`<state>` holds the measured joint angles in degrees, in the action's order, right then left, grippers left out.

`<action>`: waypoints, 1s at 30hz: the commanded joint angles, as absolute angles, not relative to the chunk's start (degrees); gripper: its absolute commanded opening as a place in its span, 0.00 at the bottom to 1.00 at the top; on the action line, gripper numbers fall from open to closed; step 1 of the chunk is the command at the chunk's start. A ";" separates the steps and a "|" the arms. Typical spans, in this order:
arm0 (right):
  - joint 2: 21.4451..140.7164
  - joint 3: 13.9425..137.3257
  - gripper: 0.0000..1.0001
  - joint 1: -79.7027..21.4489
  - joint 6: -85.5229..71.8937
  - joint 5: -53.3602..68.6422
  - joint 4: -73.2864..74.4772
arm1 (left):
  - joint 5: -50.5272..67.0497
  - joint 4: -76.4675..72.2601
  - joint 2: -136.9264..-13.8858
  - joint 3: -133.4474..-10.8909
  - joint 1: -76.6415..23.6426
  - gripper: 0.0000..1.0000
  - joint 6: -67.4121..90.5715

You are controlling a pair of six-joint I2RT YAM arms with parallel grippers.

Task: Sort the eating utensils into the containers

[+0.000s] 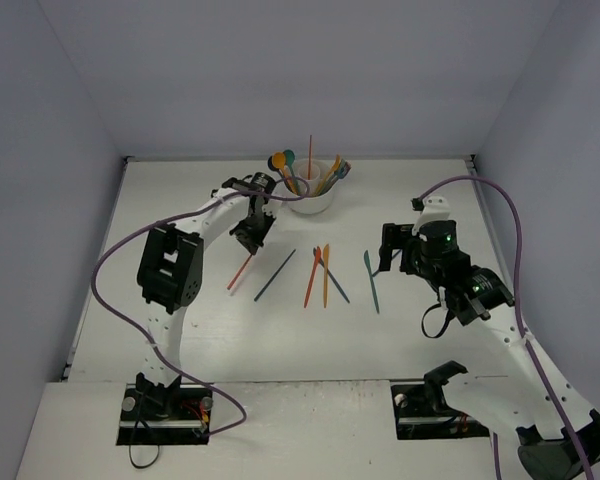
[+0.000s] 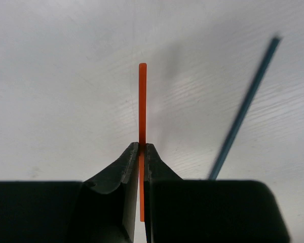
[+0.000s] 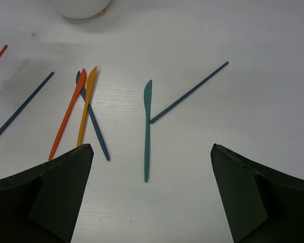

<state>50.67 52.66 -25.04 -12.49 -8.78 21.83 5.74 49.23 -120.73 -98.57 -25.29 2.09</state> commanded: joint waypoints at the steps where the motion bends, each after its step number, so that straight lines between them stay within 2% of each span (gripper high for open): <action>1: 49.33 55.26 1.00 -24.70 -12.83 -9.69 20.04 | 5.27 47.05 -110.40 -110.29 -25.31 0.00 5.69; 7: 48.52 56.15 1.00 -24.64 -12.02 -9.58 20.04 | 7.47 35.10 -109.70 -120.18 -25.54 0.00 12.25; 14: 48.11 57.36 1.00 -24.61 -9.47 -10.81 20.04 | 6.18 6.07 -108.48 -115.15 -25.66 0.00 17.34; 20: 47.97 58.10 1.00 -24.68 -8.29 -11.40 20.04 | 8.80 -10.01 -112.54 -114.20 -25.66 0.00 17.90; 30: 46.79 57.96 1.00 -24.68 -7.66 -12.51 20.04 | 11.21 -16.82 -120.57 -119.37 -25.75 0.00 19.01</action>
<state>47.78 55.64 -25.04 -8.73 -10.28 22.17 9.42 -7.40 -121.48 -114.22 -25.43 17.84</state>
